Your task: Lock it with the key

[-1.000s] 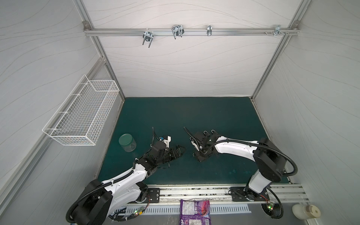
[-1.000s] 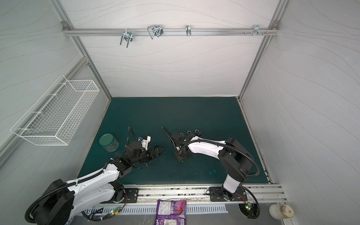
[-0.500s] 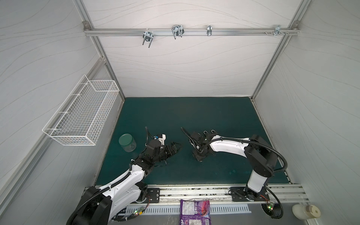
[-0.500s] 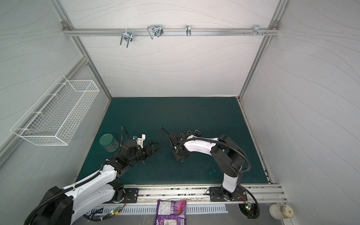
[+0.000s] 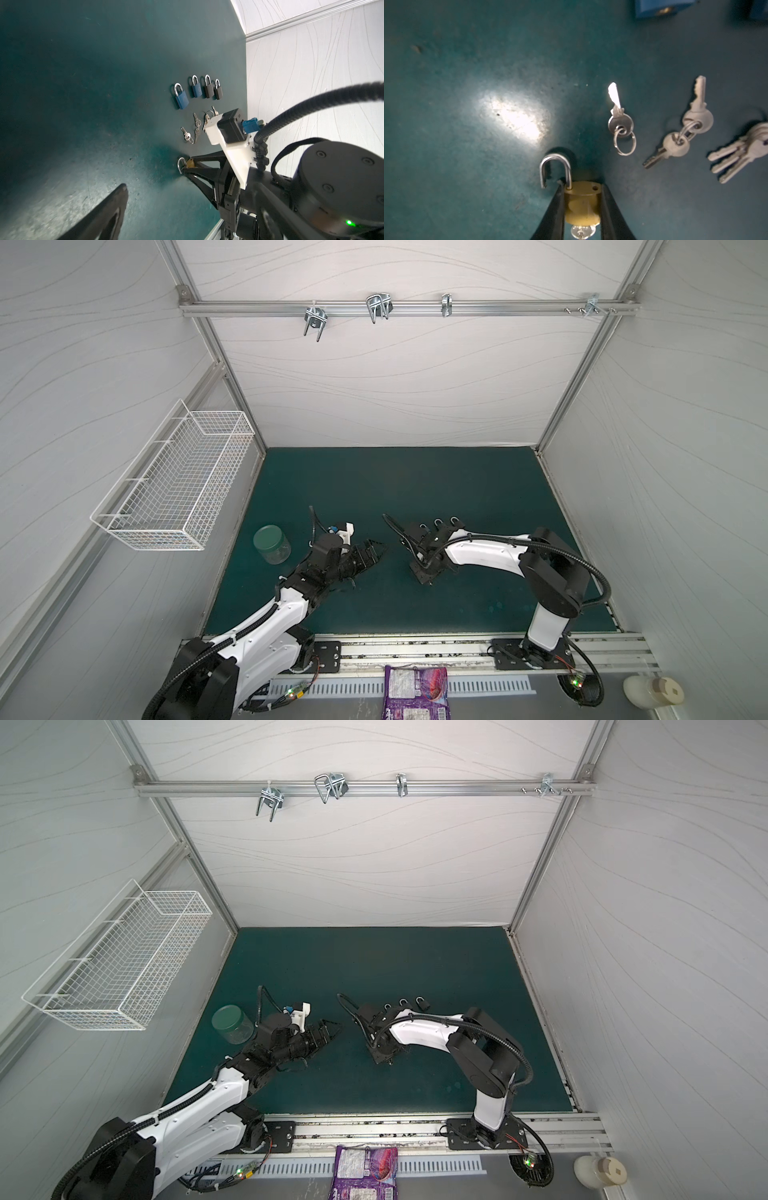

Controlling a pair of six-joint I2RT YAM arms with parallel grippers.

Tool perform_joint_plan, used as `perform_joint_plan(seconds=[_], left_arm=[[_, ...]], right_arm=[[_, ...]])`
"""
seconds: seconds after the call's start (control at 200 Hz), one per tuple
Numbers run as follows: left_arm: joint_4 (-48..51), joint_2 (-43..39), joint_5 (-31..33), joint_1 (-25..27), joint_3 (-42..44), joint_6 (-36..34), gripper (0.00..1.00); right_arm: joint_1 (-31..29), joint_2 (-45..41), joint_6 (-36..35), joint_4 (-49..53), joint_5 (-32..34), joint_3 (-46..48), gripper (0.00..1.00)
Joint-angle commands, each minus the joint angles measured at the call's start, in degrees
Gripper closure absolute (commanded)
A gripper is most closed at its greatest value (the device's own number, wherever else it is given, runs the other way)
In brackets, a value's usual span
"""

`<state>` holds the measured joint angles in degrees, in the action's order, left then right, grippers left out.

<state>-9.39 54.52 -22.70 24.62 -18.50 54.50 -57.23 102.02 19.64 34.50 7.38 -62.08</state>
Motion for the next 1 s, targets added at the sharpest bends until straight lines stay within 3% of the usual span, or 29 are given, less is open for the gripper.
perform_joint_plan(seconds=[0.0,0.19,0.435,0.555,0.685,0.995], left_arm=[[-0.21,0.45,-1.64,-1.39,-3.58,-1.25,0.07],[4.28,1.02,-4.43,-2.48,-10.08,-6.00,0.12],[6.02,3.24,-14.61,-2.50,-21.61,-11.77,0.18],[6.54,4.37,-19.00,-0.61,-25.63,-13.73,0.21],[9.45,5.74,-19.02,3.91,-28.34,-16.38,0.24],[4.64,8.62,-18.56,6.93,-27.46,-13.72,0.41]], right_arm=[[-0.60,-2.17,0.14,2.03,-1.08,1.89,0.83],[2.08,-15.65,-1.49,-1.42,-2.66,2.35,1.00],[8.52,-30.46,-8.67,-7.20,-12.93,2.40,1.00],[8.85,-31.89,-14.48,-4.52,-16.28,-1.19,1.00],[8.83,-32.13,-19.43,-1.95,-19.64,-3.78,1.00],[8.63,-31.42,-20.42,-1.38,-20.73,-4.81,1.00]])
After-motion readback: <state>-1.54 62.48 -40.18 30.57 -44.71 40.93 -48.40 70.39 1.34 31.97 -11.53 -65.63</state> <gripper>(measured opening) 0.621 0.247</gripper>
